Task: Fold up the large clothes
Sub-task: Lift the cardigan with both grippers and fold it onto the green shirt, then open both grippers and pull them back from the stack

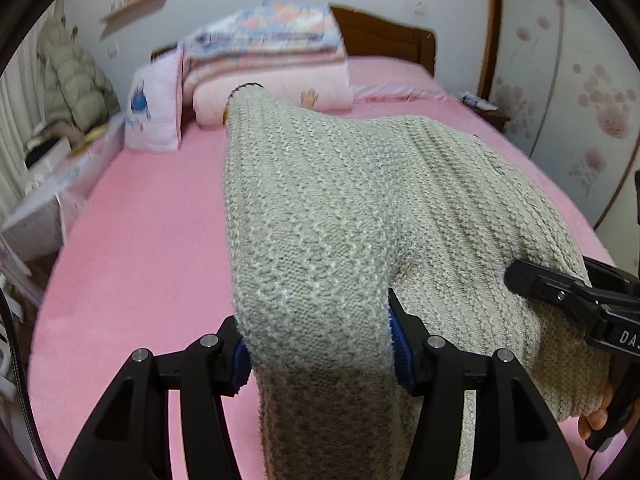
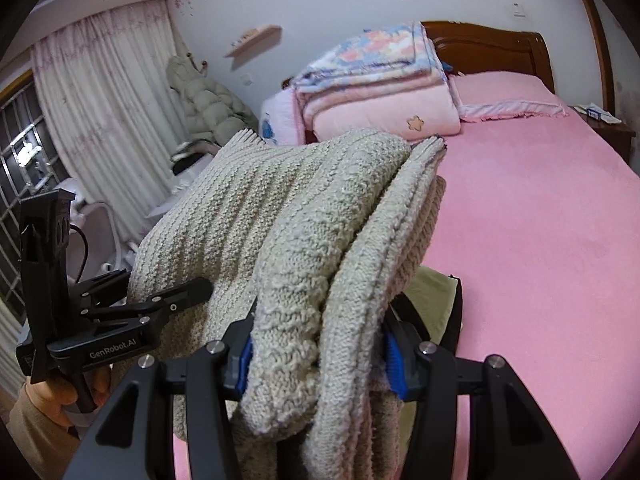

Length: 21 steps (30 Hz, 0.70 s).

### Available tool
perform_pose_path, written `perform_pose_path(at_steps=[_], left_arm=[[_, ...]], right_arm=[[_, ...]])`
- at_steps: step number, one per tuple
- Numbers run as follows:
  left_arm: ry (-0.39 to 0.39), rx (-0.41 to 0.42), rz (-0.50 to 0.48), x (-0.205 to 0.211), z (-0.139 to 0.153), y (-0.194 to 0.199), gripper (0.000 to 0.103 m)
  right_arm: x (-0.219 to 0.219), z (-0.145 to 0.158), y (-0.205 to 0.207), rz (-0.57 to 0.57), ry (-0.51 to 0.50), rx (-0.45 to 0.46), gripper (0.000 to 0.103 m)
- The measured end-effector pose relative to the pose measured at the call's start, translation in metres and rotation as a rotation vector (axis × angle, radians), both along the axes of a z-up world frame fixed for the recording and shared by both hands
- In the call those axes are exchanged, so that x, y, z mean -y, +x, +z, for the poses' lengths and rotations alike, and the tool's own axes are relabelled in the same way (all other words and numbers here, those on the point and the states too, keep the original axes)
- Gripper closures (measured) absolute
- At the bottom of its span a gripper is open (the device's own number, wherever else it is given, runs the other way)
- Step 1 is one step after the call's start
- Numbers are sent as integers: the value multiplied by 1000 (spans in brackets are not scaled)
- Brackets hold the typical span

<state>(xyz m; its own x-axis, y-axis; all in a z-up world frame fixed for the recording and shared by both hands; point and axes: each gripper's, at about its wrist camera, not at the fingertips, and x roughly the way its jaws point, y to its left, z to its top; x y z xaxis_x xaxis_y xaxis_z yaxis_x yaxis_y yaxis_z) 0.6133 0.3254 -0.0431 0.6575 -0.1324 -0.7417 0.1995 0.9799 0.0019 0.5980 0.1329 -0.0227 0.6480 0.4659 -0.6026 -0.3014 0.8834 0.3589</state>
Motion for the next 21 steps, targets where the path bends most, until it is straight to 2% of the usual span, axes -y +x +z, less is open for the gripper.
perform_pose_path(at_steps=[3, 5, 6, 7, 8, 9, 10, 12, 13, 17, 21], left_arm=[[-7, -85, 38, 1, -64, 30, 45], [43, -130, 78, 6, -107, 45, 38], [56, -116, 103, 8, -124, 48, 27], [60, -68, 138, 7, -133, 48, 7], [65, -26, 192, 3, -138, 47, 0], [39, -21, 203, -1, -143, 49, 0], [-1, -34, 204, -6, -147, 52, 0], [-88, -58, 194, -17, -153, 56, 0], [-105, -59, 185, -19, -155, 56, 0], [-121, -37, 172, -21, -159, 56, 0], [-117, -20, 174, -22, -161, 42, 0]], right_arm=[[-3, -54, 24, -31, -22, -58, 52], [-6, -95, 38, -54, -73, -113, 52], [-8, -115, 43, -69, -100, -146, 51], [-8, -135, 46, -91, -137, -151, 49], [-7, -146, 48, -101, -152, -145, 48], [-6, -151, 48, -111, -157, -134, 43], [-3, -156, 48, -120, -162, -119, 30], [2, -163, 49, -141, -194, -93, 11], [5, -167, 51, -139, -191, -91, 6], [15, -170, 54, -117, -141, -111, 3], [20, -162, 47, -111, -162, -102, 3]])
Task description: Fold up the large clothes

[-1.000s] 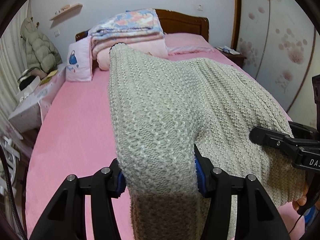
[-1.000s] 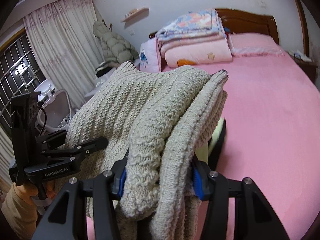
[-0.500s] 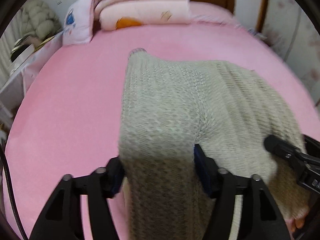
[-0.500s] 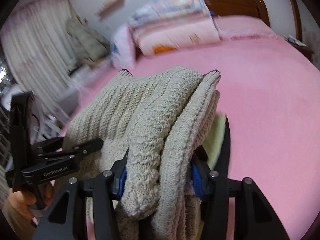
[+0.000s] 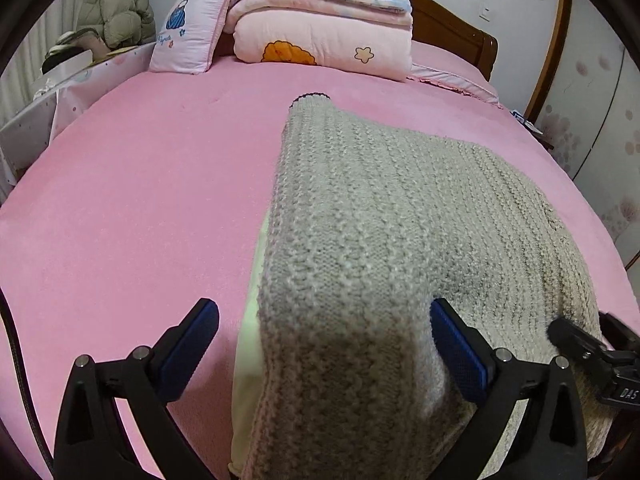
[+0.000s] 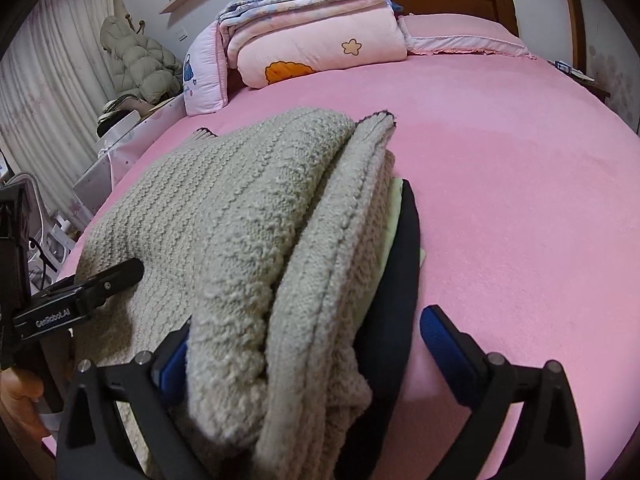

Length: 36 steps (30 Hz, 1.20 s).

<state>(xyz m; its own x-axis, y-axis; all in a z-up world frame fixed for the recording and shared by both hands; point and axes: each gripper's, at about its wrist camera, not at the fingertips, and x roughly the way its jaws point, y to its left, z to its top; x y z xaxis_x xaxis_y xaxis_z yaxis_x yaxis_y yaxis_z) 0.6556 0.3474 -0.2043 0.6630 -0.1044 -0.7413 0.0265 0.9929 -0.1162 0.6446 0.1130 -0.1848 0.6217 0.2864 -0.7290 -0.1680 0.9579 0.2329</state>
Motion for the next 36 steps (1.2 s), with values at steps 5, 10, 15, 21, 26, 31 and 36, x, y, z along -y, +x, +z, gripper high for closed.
perform_pose_path(at_steps=[5, 10, 15, 21, 26, 31, 36], left_arm=[[89, 22, 8, 7, 19, -24, 0], [82, 30, 37, 5, 61, -55, 0], [18, 0, 35, 8, 106, -100, 0], [-11, 34, 46, 30, 174, -180, 0], [-11, 70, 46, 64, 235, -256, 0], [-4, 97, -10, 107, 273, -333, 0], [29, 116, -58, 152, 288, -405, 0]], right_arm=[[1, 21, -25, 19, -99, 32, 3], [16, 58, -67, 2, -158, 92, 6], [38, 106, -104, -18, -116, 88, 6], [50, 178, -161, -1, -22, 110, 6], [54, 244, -223, 38, -22, 146, 6], [68, 289, -295, 70, -60, 134, 6], [96, 305, -357, 83, -56, 129, 6]])
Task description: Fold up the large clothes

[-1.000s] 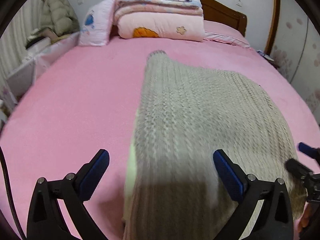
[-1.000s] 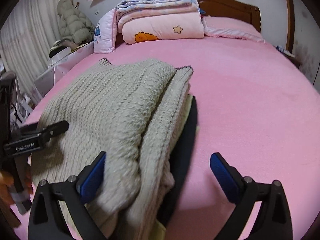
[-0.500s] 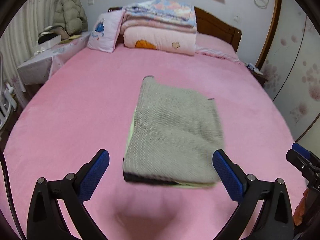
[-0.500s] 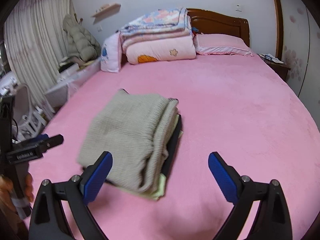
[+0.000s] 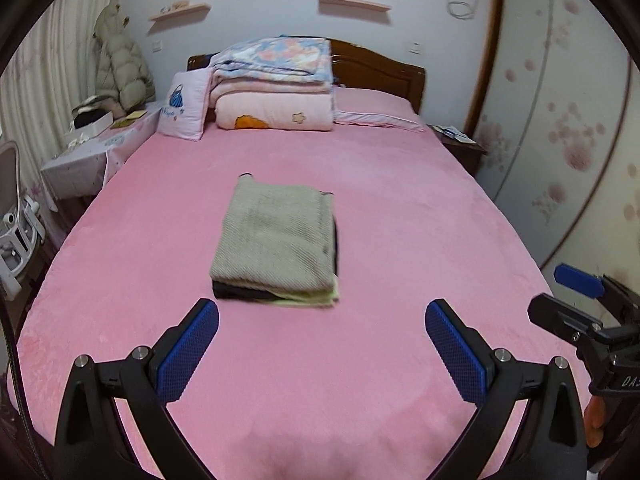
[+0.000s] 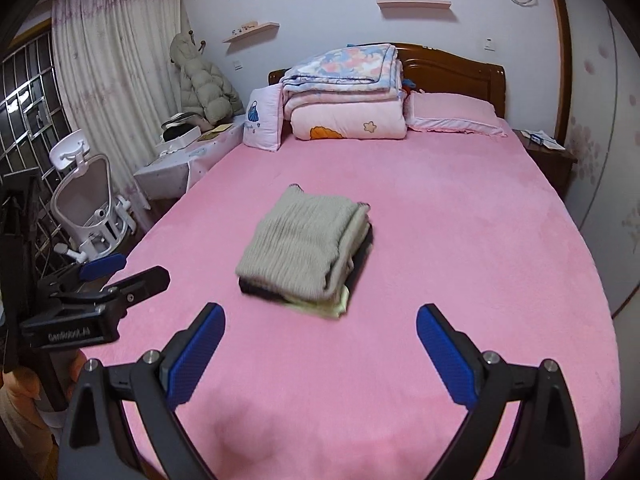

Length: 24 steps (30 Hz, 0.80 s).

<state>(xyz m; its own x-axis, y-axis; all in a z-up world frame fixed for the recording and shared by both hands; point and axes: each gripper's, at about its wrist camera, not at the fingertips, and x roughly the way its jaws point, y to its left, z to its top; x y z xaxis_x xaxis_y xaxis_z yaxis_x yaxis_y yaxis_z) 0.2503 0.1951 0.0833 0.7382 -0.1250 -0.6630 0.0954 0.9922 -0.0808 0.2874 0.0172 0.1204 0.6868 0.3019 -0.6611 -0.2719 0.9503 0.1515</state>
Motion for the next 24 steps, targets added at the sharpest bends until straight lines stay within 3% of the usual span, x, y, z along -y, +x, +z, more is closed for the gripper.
perform_pose_path(at_steps=[5, 10, 24], left_arm=[[71, 12, -2, 41, -10, -56, 0], [142, 76, 34, 74, -25, -102, 0], [74, 23, 57, 133, -80, -178, 1]], right_arm=[[29, -6, -53, -13, -17, 17, 6], [56, -28, -91, -59, -45, 21, 6], [98, -74, -180, -211, -76, 70, 6]])
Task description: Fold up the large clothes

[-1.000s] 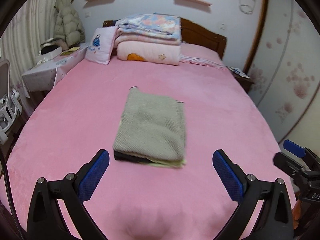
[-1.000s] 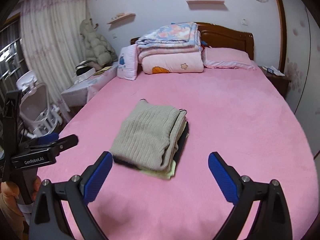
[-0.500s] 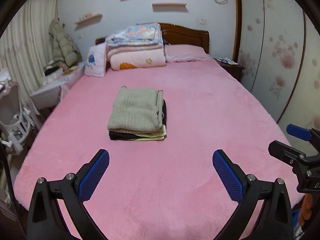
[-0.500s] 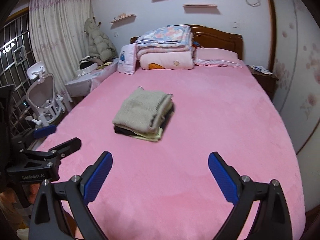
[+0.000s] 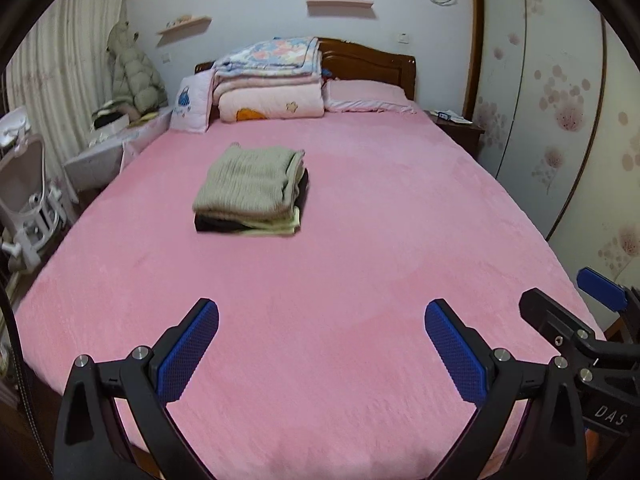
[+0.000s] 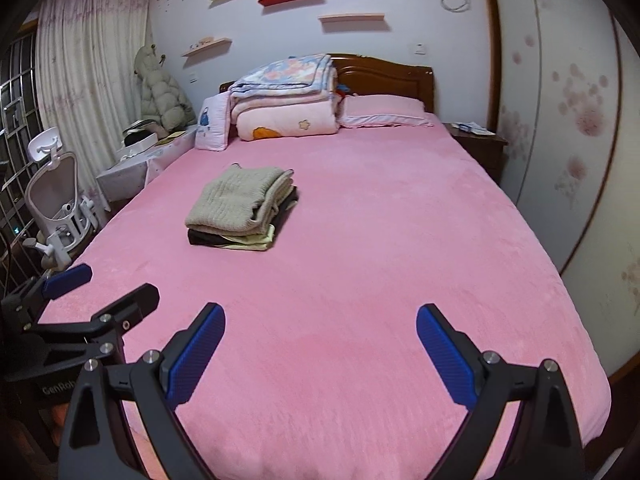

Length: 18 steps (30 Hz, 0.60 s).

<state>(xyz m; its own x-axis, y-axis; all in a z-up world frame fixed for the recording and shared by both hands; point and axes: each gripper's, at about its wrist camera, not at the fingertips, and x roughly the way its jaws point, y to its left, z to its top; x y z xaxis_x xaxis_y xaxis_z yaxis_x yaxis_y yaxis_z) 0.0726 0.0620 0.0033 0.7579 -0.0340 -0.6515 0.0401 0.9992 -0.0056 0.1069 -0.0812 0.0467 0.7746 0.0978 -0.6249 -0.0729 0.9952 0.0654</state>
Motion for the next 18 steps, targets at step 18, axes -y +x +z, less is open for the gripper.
perform_pose_path(at_steps=[18], left_arm=[[-22, -54, 26, -9, -31, -30, 1]], right_arm=[[11, -47, -32, -78, -34, -36, 6]])
